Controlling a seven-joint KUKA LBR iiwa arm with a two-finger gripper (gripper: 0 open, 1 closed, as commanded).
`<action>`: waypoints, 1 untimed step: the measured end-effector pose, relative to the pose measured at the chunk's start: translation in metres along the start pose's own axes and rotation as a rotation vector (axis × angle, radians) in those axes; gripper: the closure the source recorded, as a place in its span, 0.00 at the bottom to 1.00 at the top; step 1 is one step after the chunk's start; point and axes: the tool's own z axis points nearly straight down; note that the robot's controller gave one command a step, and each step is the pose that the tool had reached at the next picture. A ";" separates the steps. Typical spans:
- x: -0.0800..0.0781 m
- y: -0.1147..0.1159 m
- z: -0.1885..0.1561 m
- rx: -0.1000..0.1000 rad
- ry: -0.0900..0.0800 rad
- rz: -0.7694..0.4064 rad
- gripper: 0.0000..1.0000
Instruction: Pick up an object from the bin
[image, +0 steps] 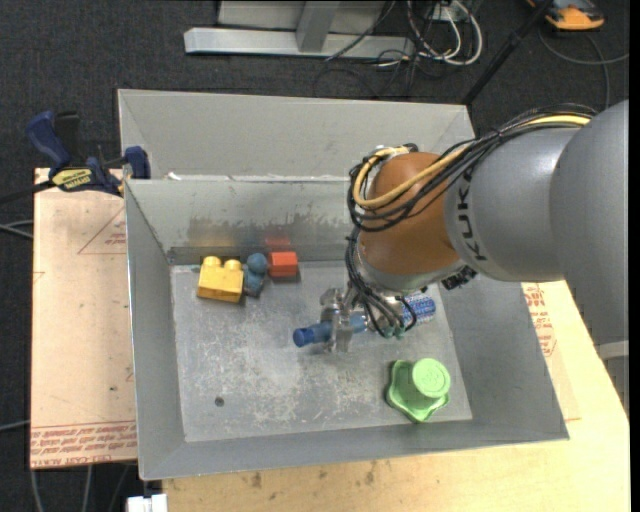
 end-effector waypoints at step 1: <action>-0.003 0.001 -0.110 0.000 -0.007 0.001 1.00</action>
Offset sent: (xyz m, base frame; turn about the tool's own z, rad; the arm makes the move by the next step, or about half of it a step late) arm 0.0000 0.0001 0.1056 0.0000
